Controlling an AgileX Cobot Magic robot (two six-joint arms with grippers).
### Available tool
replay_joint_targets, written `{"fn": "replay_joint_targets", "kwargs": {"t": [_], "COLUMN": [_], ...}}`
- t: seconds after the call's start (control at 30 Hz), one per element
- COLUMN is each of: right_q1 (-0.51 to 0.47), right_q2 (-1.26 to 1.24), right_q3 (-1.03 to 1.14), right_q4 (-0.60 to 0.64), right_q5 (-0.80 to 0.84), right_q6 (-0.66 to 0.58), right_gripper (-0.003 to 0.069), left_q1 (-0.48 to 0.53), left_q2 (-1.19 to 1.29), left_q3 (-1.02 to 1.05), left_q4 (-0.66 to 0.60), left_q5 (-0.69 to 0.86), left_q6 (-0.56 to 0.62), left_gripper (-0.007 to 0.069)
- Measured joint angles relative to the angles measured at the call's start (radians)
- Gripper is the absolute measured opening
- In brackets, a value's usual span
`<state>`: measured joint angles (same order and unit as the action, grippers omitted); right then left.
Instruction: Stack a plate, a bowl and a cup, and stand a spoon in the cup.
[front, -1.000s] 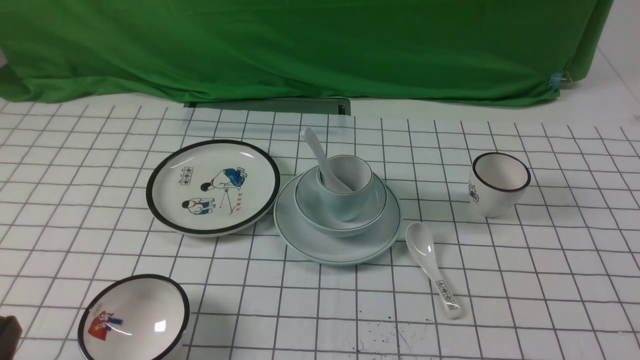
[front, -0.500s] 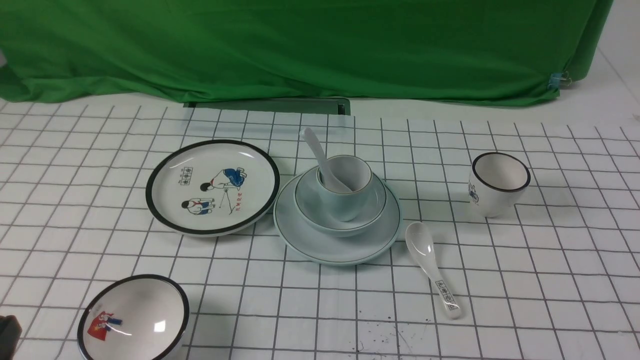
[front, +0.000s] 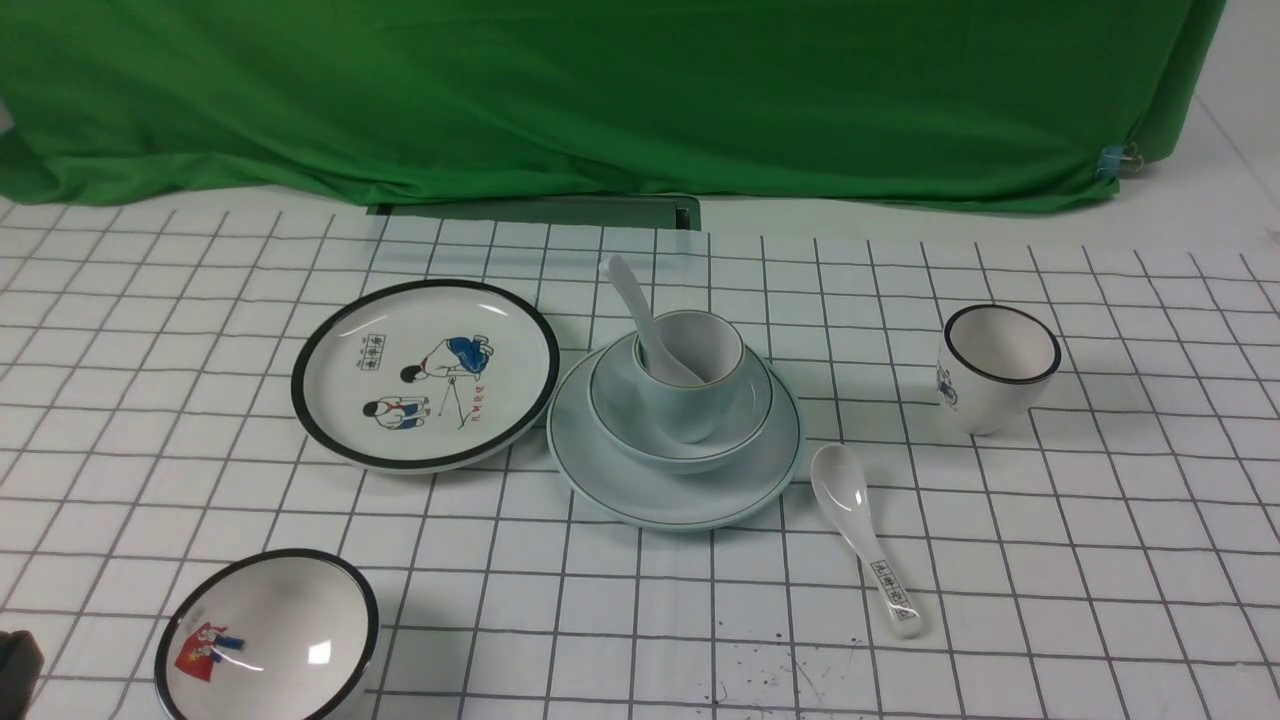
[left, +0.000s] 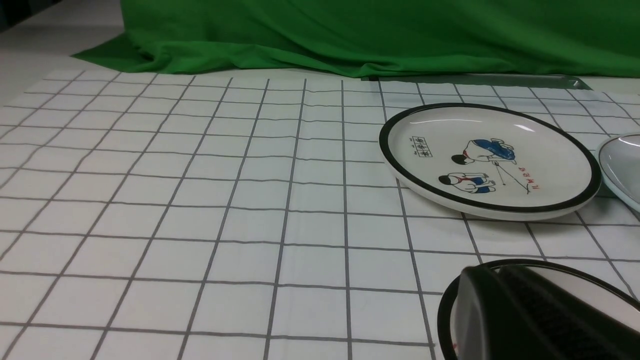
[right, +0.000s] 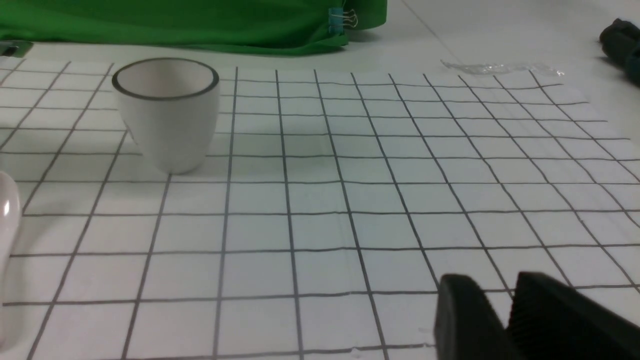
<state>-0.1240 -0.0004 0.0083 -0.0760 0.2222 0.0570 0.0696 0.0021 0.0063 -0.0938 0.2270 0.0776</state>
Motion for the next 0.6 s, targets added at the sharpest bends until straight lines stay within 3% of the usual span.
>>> {"fn": "replay_joint_targets", "kwargs": {"t": [0.6], "right_q1": [0.0], "right_q2": [0.0], "right_q3": [0.0], "right_q4": [0.0], "right_q5": [0.0], "right_q6": [0.0], "right_gripper": [0.0215], "left_q1": [0.0], "left_q2": [0.0], "left_q3": [0.0], "left_q4": [0.0], "left_q5": [0.0], "left_q6": [0.002], "left_gripper": [-0.0028]}}
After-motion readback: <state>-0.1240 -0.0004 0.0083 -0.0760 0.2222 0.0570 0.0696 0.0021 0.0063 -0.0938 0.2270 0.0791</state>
